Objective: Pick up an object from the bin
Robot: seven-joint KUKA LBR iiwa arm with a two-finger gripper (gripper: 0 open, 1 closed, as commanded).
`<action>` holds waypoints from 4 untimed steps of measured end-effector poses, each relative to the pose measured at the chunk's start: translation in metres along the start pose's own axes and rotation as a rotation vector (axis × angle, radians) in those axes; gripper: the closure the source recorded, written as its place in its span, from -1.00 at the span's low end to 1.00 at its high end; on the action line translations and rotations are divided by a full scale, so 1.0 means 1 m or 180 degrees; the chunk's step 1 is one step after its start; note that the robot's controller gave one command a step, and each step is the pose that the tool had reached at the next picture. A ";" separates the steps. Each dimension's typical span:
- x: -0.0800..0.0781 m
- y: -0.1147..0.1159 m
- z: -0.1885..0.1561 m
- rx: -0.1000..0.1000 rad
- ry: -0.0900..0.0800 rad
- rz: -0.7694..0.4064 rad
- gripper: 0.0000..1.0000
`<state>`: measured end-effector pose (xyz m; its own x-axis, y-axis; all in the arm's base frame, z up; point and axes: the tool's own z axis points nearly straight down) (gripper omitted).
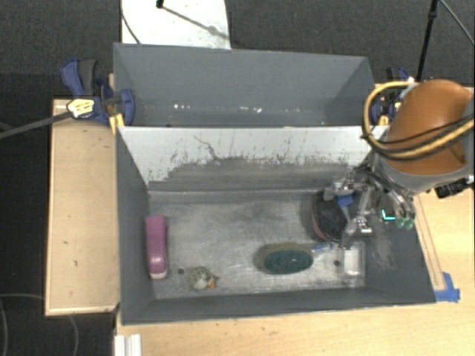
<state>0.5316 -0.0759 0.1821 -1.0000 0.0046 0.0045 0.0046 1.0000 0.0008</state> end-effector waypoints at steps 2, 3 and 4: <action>0.015 -0.020 0.110 0.0005 -0.0022 -0.1652 -1.00; 0.013 -0.019 0.108 0.0012 -0.0043 -0.1663 1.00; -0.001 -0.011 -0.024 0.0017 -0.0048 -0.1553 1.00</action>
Offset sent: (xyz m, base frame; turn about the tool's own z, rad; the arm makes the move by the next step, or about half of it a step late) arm -0.0140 -0.0007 -0.0541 -0.3189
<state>0.5328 -0.0867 0.2057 -0.8854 -0.4648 -0.0095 -0.4647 0.8854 -0.0060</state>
